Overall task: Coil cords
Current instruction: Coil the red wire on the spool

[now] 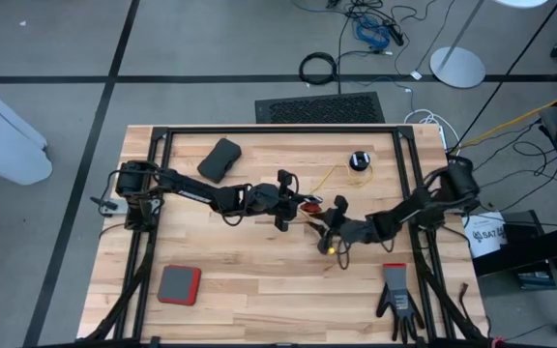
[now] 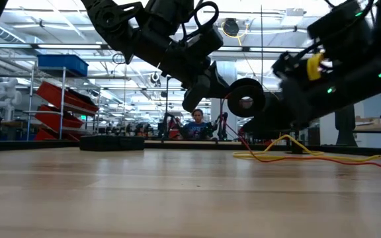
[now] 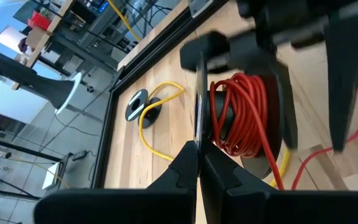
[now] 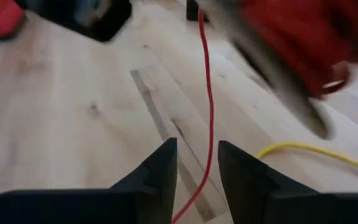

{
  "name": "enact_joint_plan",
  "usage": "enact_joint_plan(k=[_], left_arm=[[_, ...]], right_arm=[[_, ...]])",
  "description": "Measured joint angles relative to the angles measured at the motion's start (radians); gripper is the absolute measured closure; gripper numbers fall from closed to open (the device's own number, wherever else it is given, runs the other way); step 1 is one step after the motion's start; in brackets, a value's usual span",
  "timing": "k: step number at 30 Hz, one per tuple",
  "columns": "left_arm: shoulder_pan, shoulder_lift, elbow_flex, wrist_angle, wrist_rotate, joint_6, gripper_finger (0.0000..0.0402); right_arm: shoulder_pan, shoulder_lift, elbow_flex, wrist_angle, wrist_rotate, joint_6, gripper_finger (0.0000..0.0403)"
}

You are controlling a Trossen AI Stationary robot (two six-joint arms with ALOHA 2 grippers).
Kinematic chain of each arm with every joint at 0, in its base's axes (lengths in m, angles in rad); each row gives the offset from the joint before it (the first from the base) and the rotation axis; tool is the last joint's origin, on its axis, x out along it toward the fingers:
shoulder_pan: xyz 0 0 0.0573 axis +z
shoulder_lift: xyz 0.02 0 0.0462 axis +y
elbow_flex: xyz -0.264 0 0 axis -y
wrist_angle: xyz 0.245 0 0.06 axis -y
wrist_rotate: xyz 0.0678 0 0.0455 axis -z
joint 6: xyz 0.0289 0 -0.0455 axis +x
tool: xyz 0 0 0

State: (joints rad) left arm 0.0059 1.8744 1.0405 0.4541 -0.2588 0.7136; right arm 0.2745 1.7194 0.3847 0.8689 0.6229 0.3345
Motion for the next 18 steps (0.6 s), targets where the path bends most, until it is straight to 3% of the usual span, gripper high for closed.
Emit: enact_joint_plan(k=[6,18], left_arm=[[0.0,0.0,0.0,0.0,0.0,-0.001,0.0398],[-0.002,0.0,0.0,0.001,0.0,-0.004,0.0398]], right_arm=[[-0.048,0.079,0.059,0.0,0.01,-0.035,0.03],[-0.072,0.083,0.063,-0.004,0.026,-0.043,0.0307]])
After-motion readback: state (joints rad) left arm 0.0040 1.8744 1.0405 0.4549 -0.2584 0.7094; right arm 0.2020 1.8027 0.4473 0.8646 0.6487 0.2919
